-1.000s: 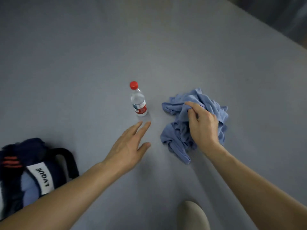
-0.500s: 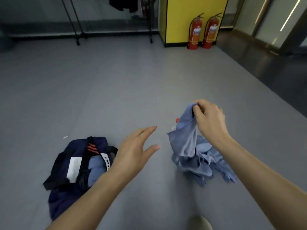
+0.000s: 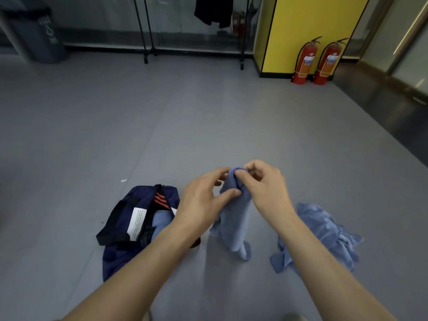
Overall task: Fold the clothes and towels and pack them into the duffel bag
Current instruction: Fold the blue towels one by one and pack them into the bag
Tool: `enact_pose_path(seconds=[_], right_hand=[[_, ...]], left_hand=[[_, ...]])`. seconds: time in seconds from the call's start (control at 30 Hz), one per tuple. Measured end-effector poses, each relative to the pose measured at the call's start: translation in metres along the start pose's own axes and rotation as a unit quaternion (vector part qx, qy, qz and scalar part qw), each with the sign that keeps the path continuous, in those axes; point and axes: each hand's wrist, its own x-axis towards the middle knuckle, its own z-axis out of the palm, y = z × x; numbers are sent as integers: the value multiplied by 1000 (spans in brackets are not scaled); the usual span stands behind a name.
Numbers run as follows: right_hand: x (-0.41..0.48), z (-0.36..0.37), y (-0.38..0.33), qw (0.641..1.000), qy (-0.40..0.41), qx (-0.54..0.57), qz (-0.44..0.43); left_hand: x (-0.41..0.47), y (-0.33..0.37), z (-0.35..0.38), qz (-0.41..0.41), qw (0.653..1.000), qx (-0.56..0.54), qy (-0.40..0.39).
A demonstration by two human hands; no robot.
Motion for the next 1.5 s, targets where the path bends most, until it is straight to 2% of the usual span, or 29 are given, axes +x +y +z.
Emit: enact_pose_path(seconds=[0.1, 0.2, 0.47, 0.57, 0.73, 0.9, 1.03, 1.23, 1.5], right_hand=[[-2, 7, 1, 998, -47, -36, -26], [-1, 7, 4, 996, -60, -55, -41], [-6, 10, 6, 994, -80, -60, -38], [-5, 15, 3, 993, -72, -85, -37], [-4, 17, -2, 982, -91, -161, -47], [-2, 14, 3, 974, -96, -193, -71], [-5, 19, 9, 970, -118, -189, -96], [3, 19, 15, 964, -121, -209, -108], [7, 16, 16, 961, -144, -211, -109]], left_hand=[[0, -4, -9, 13, 1000, 6, 20], [3, -10, -14, 8, 999, 21, 31], [4, -17, -22, -13, 997, -79, -5], [2, -16, -24, -11, 999, -40, -25], [2, -17, -25, 14, 998, 54, -5], [4, -19, -26, 29, 997, 75, -18], [2, -19, -25, 34, 996, 85, 21], [7, -25, -21, 9, 999, 36, 19], [13, -27, -15, 55, 994, 84, 37]])
